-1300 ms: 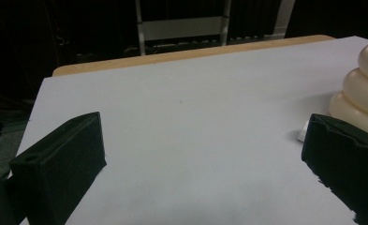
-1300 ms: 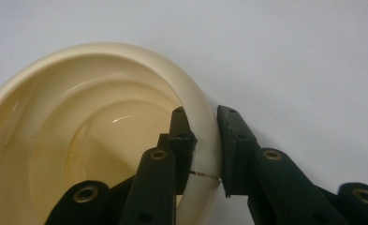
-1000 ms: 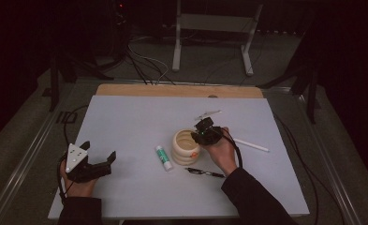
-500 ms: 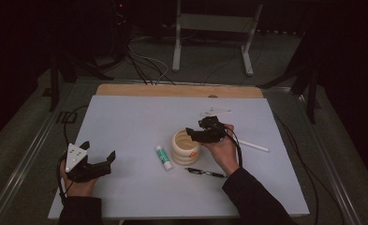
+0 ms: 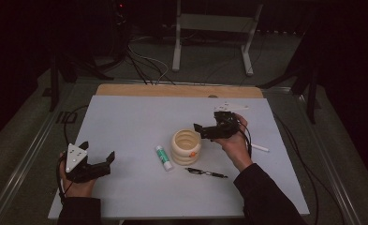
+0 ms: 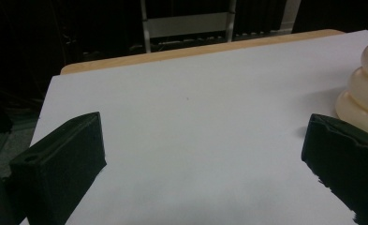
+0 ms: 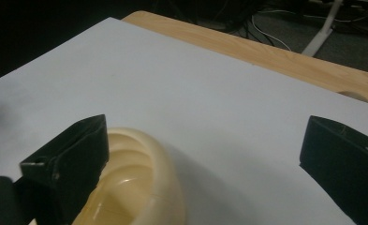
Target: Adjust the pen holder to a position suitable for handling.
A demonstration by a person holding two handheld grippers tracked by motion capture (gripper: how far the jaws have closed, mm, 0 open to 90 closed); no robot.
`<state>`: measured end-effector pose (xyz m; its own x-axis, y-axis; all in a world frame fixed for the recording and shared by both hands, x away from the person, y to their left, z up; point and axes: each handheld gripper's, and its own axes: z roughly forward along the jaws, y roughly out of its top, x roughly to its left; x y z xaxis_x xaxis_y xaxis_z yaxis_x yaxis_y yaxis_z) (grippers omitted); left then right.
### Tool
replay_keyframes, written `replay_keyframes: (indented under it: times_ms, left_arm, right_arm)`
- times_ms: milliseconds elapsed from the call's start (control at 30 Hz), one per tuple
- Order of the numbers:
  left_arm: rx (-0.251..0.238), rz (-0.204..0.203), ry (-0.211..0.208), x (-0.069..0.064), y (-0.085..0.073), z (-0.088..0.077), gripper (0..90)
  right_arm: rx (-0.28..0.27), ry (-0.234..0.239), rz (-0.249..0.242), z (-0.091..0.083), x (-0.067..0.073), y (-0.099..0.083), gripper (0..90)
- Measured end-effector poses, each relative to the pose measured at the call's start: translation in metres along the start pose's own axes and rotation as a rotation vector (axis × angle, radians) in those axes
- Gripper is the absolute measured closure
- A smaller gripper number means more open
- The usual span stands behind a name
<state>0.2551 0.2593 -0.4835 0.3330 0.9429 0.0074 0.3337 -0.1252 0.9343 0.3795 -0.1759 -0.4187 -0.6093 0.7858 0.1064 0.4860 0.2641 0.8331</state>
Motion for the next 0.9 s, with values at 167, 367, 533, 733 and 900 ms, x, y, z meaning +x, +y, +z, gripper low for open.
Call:
replay_keyframes:
  times_ms: [167, 367, 533, 733, 900]
  left_arm:
    - [0.007, 0.004, -0.002, -0.001, -0.001, 0.001, 0.2]
    - [0.002, 0.0, 0.011, 0.0, -0.002, -0.001, 0.2]
    - [0.003, -0.008, 0.015, 0.001, -0.002, -0.001, 0.1]
    - [0.009, 0.007, 0.014, -0.001, -0.001, 0.0, 0.1]
    - [0.007, 0.002, 0.017, -0.001, -0.001, 0.0, 0.1]
  right_arm:
    - [0.002, -0.005, -0.004, -0.005, -0.009, 0.0, 0.1]
    - [0.014, -0.017, -0.013, -0.01, -0.021, -0.001, 0.0]
    - [0.015, -0.03, -0.021, -0.017, -0.031, -0.003, 0.0]
    - [0.009, -0.054, -0.012, -0.026, -0.043, -0.009, 0.0]
    - [-0.014, -0.073, -0.01, -0.033, -0.055, -0.014, 0.0]
